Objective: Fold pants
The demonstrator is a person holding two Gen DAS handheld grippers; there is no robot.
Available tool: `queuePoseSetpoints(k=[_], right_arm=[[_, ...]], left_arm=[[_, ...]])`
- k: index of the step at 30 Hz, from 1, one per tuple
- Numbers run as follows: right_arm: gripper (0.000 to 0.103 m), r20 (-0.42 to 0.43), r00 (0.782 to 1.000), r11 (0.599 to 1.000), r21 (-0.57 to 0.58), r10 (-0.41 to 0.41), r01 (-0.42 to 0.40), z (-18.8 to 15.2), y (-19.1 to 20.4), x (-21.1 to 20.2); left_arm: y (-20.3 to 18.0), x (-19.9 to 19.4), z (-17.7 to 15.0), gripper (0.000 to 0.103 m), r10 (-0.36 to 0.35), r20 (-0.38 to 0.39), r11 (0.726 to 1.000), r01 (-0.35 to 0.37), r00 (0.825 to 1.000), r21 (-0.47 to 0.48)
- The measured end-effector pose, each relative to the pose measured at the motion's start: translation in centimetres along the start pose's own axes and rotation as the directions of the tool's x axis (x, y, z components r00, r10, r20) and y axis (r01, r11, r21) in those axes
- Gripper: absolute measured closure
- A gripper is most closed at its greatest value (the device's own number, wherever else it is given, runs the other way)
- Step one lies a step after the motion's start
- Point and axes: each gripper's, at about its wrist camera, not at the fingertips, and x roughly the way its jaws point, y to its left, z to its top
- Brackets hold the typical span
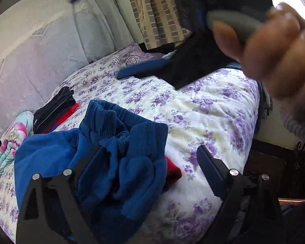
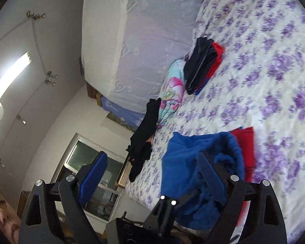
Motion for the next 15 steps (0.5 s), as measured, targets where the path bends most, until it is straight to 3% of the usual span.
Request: queuePoseSetpoints(k=[4, 7, 10, 11, 13, 15], right_arm=[[0.011, -0.144, 0.986, 0.996, 0.002, 0.089, -0.09, 0.0, 1.9, 4.5], [0.011, -0.205, 0.976, 0.996, 0.07, 0.066, -0.053, -0.9, 0.8, 6.6], [0.012, -0.196, 0.981, 0.992, 0.126, -0.003, 0.028, -2.0, -1.4, 5.7], [0.012, -0.179, 0.983, 0.99, 0.127, -0.044, 0.067, -2.3, -2.2, 4.9], [0.014, -0.136, 0.987, 0.984, 0.142, -0.091, 0.11, -2.9, -4.2, 3.4], [0.024, -0.08, 0.994, 0.976, 0.201, -0.069, 0.084, -3.8, -6.6, 1.4]], left_arm=[[2.3, -2.2, -0.1, 0.015, -0.035, 0.039, 0.997, 0.038, 0.999, -0.063], [4.8, -4.2, -0.3, 0.011, -0.016, 0.082, 0.992, 0.026, 0.996, -0.12], [8.8, -5.8, -0.9, 0.006, 0.02, 0.113, 0.971, 0.008, 0.993, -0.239], [10.5, -5.6, -1.1, 0.005, 0.02, 0.098, 0.955, 0.01, 0.995, -0.296], [13.8, -3.4, -1.7, 0.005, -0.02, -0.005, 0.915, 0.016, 1.0, -0.403], [16.4, 0.1, -3.1, 0.004, -0.094, -0.136, 0.874, 0.016, 0.986, -0.486]])
